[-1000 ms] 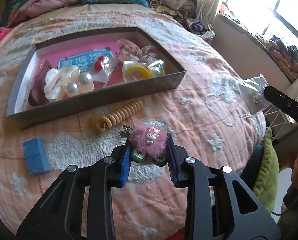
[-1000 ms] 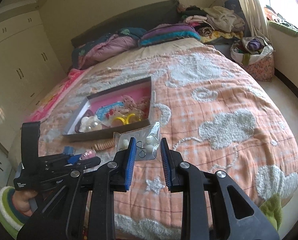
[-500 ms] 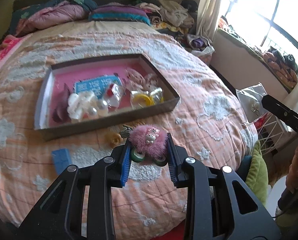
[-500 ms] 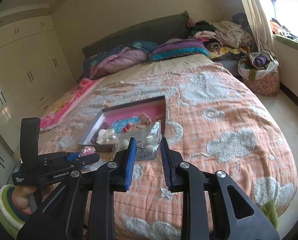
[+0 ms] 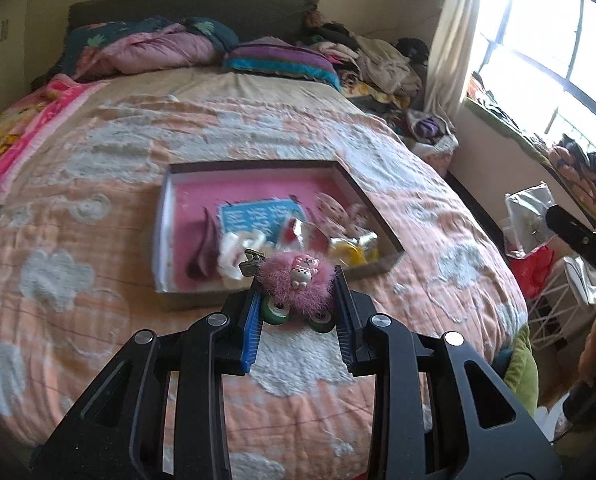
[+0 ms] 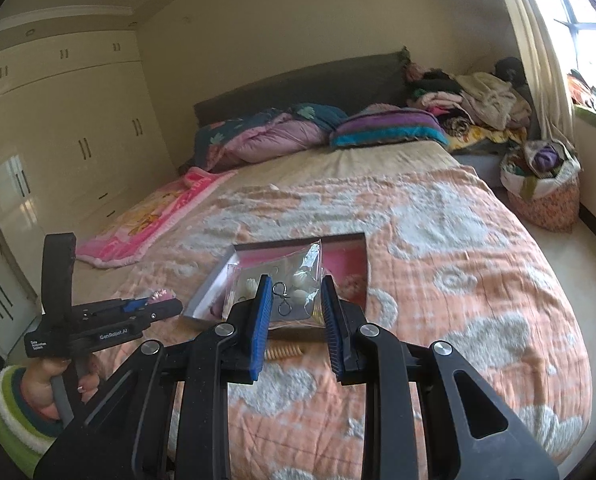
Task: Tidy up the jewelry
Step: 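Carry the pom-pom charm with the left tool over the box while the right tool carries the earring card there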
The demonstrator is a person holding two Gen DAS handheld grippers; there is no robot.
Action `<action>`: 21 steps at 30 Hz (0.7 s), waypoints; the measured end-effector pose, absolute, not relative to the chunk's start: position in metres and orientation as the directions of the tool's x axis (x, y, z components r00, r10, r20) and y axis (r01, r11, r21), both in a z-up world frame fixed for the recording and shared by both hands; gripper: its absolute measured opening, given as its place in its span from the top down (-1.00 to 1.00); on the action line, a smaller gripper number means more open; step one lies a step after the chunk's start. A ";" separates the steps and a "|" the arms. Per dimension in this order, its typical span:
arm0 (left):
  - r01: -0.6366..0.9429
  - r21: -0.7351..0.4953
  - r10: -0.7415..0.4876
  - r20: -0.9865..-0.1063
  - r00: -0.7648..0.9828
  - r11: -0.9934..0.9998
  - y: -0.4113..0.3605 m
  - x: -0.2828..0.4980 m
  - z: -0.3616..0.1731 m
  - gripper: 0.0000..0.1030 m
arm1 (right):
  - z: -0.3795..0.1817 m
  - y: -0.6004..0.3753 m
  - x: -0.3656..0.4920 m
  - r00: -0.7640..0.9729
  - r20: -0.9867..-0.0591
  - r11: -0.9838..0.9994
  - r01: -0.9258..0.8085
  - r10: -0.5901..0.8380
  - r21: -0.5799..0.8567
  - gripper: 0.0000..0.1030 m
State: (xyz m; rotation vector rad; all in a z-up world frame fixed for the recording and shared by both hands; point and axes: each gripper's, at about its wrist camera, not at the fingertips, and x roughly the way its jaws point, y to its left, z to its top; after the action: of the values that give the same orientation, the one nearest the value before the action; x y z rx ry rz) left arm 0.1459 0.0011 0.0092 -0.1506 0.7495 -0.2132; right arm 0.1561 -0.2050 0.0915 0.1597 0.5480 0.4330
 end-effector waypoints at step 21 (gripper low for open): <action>0.130 -0.173 -0.210 -0.605 0.768 0.976 0.020 0.176 0.052 0.55 | 0.132 -0.180 0.200 0.781 -0.419 0.886 -0.404 0.463 0.227 0.54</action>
State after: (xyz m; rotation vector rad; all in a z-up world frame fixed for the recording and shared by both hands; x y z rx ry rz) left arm 0.1761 0.0205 0.0517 -0.1241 0.6707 -0.1848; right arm 0.1998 -0.1800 0.1316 0.1271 0.4847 0.4695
